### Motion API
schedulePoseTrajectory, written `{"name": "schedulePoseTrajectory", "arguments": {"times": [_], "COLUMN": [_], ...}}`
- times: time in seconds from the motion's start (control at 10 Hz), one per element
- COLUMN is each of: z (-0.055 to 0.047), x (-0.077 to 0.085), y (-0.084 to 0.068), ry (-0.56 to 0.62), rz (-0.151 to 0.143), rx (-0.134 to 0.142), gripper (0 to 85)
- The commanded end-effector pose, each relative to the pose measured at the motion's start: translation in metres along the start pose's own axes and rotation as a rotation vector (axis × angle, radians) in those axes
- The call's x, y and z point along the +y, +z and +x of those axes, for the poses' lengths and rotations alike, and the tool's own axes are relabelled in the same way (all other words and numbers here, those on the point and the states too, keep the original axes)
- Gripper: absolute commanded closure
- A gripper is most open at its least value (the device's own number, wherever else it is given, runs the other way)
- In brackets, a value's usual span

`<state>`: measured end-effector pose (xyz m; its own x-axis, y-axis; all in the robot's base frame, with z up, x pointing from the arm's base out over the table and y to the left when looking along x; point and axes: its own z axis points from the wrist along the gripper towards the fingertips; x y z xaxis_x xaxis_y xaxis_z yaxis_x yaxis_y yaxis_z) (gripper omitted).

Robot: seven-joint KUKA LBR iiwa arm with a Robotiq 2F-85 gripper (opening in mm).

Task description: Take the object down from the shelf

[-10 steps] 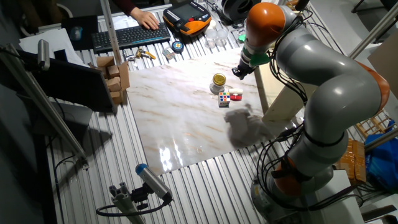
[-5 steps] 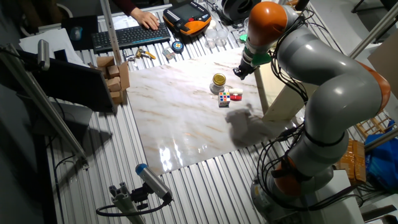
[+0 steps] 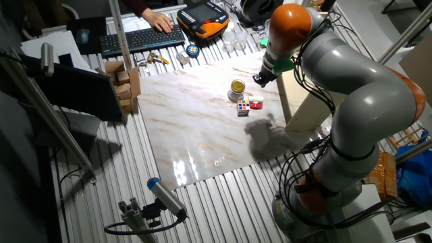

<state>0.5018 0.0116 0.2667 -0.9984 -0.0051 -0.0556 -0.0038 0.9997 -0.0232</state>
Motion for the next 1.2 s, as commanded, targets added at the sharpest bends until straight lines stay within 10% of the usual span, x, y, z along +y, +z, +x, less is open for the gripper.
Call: {"name": "schedulePoseTrajectory", "arguments": {"times": [0.0,1.1], "z": [0.0003,0.0008], "x": [0.0001,0.0], "y": [-0.0002,-0.0004], "ry": [0.0,0.01], "rz": [0.0,-0.006], "rx": [0.0,0.011], "gripper": [85.0,85.0]}}
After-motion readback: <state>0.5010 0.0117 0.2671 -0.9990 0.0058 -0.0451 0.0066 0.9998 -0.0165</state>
